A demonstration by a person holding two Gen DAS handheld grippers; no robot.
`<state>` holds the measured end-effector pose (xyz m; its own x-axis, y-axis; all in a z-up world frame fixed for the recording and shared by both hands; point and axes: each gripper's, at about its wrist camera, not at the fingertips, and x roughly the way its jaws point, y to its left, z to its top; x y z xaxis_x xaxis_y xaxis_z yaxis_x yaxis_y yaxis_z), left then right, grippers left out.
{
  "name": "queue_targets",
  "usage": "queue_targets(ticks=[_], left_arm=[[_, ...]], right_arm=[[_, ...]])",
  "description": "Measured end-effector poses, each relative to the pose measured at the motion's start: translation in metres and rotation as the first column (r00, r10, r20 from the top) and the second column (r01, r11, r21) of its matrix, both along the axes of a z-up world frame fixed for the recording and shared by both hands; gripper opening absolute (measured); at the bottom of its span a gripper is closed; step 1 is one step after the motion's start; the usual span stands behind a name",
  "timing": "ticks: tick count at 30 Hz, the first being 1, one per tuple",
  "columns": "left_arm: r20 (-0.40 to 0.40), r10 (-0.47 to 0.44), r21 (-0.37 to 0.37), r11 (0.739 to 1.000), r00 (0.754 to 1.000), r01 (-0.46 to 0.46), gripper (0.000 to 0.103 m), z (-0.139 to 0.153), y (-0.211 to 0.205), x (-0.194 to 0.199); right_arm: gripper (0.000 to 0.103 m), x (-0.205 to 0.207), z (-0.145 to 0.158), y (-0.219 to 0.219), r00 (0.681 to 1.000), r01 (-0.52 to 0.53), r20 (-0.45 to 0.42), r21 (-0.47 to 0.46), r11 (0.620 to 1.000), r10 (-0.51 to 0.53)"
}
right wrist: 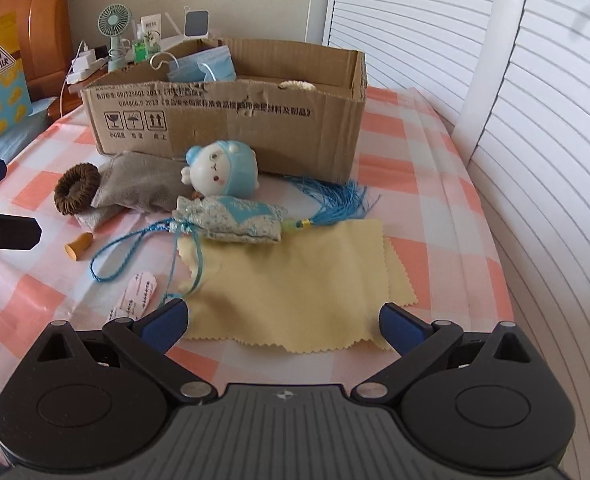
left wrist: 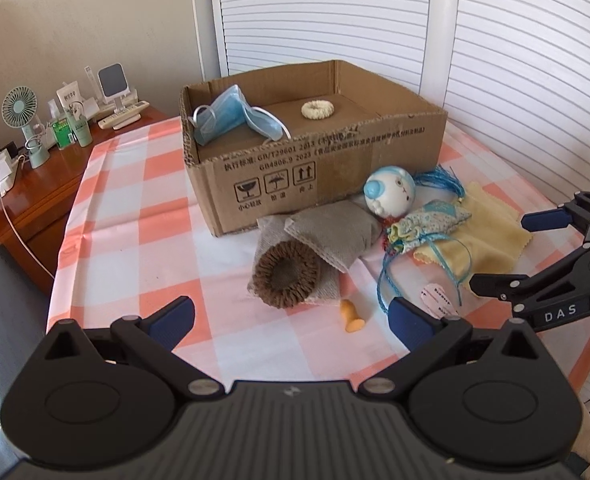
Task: Organize soft objects
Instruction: 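Withdraw both tools from the box back over the table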
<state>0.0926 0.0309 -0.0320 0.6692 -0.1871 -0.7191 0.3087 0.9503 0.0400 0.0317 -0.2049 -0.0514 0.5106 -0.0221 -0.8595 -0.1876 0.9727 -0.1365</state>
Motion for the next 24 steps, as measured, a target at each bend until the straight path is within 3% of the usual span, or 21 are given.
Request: queue_targets(ticks=[11,24], left_arm=[[-0.057,-0.007,0.0,1.0,0.998,0.007,0.102,-0.02,-0.009,0.003],[-0.097,0.06,-0.014,0.998,0.993,-0.061,0.1,-0.04,-0.002,0.017]], right_arm=[[0.103,-0.01,-0.004,-0.008,0.999,-0.034,0.033,0.023,0.999,0.033],[0.103,-0.013,-0.005,-0.007,0.998,-0.025,0.053,0.024,0.999,0.024]])
